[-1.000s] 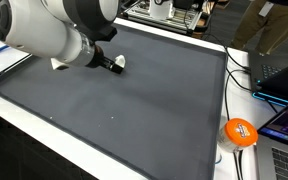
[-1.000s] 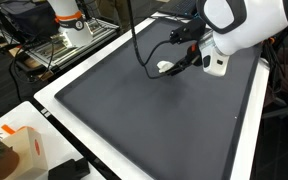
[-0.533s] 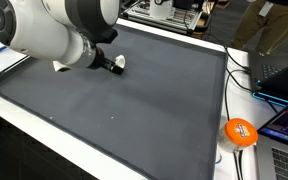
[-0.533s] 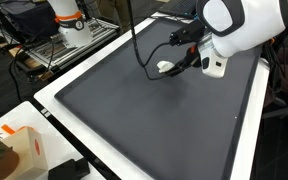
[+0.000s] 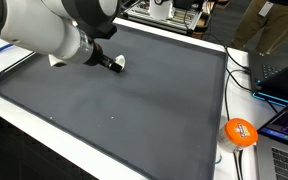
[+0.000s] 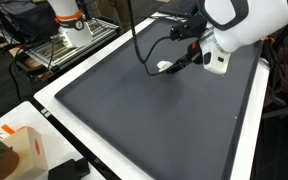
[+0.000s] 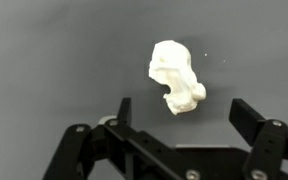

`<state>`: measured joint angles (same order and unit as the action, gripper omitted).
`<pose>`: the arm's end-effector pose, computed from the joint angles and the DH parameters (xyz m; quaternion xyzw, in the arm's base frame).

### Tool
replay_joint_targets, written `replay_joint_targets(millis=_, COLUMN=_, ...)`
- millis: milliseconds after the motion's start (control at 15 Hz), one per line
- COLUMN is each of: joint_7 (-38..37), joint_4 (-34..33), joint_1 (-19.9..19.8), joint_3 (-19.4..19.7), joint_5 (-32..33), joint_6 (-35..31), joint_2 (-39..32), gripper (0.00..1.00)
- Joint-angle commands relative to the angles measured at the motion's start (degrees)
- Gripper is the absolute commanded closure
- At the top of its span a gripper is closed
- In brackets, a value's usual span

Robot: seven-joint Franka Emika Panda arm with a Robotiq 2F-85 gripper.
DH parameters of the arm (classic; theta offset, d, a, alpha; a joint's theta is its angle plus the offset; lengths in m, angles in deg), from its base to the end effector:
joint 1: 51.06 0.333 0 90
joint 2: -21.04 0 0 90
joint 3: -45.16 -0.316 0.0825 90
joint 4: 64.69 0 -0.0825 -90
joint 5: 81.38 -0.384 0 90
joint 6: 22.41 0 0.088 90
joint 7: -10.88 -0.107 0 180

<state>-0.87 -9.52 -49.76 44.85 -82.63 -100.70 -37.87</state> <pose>0.7060 0.0213 0.2060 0.9477 -0.0858 -0.3067 0.0224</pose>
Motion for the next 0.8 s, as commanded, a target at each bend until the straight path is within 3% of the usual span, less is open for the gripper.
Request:
replay_joint_targets(millis=0, joint_7=-2.5, joint_4=10.8, joint_1=-0.4, joint_3=0.0, joint_5=-1.3, joint_6=-4.3, joint_2=8.6, gripper=0.0)
replay_joint_targets(millis=467, joint_7=-3.9, joint_4=28.5, joint_1=0.3, joint_3=0.6, joint_5=-2.8, joint_6=-21.2, joint_2=20.5, gripper=0.0)
replay_joint_targets(millis=733, joint_7=-4.6, joint_4=39.4, joint_1=1.1, joint_3=2.0, joint_5=-0.2, joint_6=-29.0, joint_2=27.0, gripper=0.0)
